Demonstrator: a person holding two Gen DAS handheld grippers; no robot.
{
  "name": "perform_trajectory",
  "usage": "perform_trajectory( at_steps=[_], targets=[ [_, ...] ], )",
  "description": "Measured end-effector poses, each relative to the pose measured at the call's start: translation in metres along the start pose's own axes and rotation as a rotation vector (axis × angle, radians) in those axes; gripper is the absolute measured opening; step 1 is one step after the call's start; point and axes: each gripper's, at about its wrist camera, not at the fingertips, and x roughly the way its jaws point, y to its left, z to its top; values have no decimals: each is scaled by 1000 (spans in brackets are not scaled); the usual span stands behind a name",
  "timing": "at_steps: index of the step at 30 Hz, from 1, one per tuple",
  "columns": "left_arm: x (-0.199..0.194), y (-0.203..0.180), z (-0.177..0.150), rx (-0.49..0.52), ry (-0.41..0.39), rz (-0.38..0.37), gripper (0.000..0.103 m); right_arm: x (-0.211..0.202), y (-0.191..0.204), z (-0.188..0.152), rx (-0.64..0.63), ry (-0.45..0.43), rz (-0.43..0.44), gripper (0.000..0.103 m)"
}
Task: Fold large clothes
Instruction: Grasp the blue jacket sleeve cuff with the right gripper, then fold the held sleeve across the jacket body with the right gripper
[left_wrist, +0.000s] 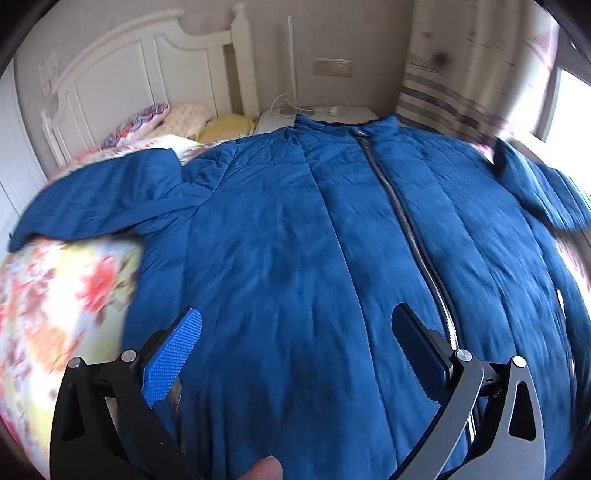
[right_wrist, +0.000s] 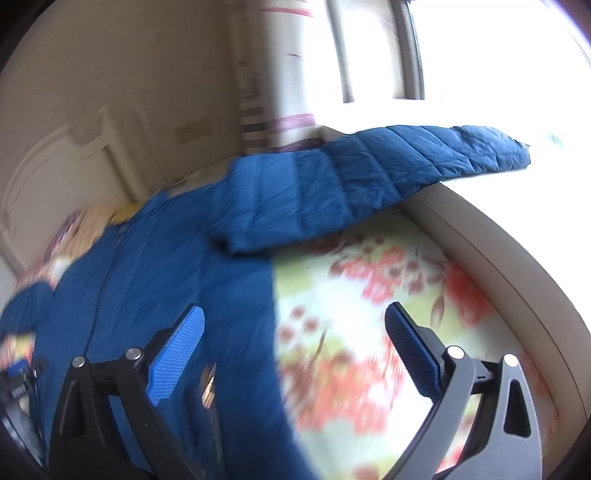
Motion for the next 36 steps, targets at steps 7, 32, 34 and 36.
perform_trajectory(
  at_steps=[7, 32, 34, 36],
  targets=[
    [51, 13, 10, -88, 38, -132, 99, 78, -51, 66, 210, 4, -46, 93],
    [51, 18, 6, -93, 33, -182, 99, 103, 225, 10, -587, 100, 232, 45],
    [50, 19, 7, -98, 31, -187, 99, 126, 223, -8, -581, 228, 239, 56],
    [50, 18, 7, -99, 29, -189, 99, 122, 210, -14, -588, 234, 253, 64]
  ],
)
